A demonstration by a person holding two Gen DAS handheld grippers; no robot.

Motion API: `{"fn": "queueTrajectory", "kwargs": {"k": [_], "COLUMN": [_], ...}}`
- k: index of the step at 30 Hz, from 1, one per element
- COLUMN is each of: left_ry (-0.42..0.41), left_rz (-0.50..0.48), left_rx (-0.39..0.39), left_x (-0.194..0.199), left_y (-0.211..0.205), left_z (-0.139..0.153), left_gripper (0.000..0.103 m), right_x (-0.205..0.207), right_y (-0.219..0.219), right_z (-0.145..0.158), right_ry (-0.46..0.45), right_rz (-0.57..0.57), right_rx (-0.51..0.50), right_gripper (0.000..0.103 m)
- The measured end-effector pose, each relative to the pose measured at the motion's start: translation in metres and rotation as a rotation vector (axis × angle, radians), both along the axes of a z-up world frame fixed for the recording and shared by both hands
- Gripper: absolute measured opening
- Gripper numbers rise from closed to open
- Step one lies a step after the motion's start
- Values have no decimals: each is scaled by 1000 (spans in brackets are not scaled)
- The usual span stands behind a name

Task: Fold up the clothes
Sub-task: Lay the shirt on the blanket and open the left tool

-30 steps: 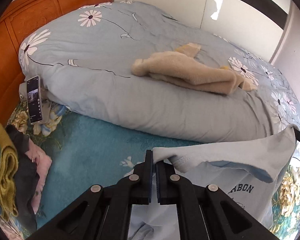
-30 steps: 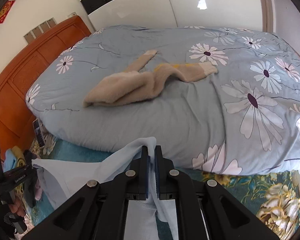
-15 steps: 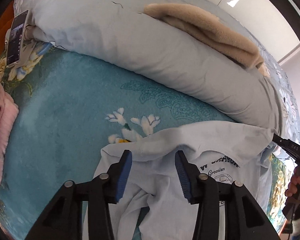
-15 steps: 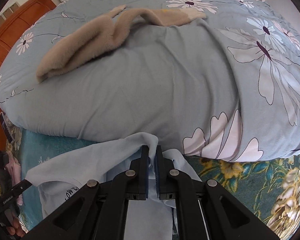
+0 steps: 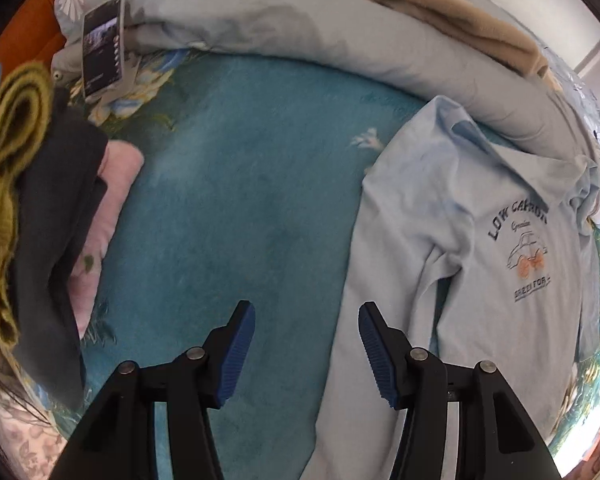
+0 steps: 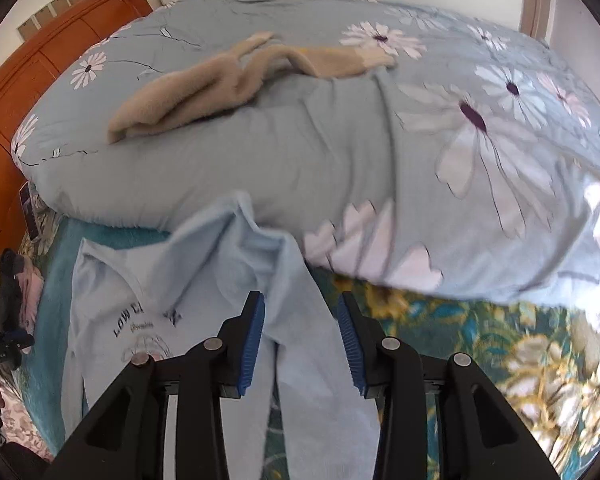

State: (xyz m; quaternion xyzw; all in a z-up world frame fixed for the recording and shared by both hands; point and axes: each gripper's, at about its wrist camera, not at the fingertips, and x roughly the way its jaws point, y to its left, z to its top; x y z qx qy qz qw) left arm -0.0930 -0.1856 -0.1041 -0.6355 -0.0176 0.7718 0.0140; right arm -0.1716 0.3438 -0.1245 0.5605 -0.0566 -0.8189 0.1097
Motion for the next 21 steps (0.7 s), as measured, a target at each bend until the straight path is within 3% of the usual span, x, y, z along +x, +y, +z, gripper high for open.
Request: {"fn": "queueTrajectory", "kwargs": {"k": [5,9,11,15,18,21], "left_ry": [24,59,75,114,148,183], "left_rz": [119,220,275,336,332,311], "left_rx": [62,131,168,182,147,106], "left_x": [15,22,26,31,32,33], "left_y": [-14,-18,-18,-13,-7,-3], "left_z": [-1,6,9,12,19,27], "left_gripper": [58,58,58,58,58,58], "right_x": [46,69,75,91,106,114], "right_y": [41,48,40,10,-19,-43], "right_z": [-47,-63,-62,-42,-32,-48], "right_ry": [-137,-182,-176,-89,-39,-74], "right_rz": [-110,-159,-139,-38,91,170], "right_rx": [-27,-102,-98,42,111,162], "right_gripper": [39,39,39,39,39,39]}}
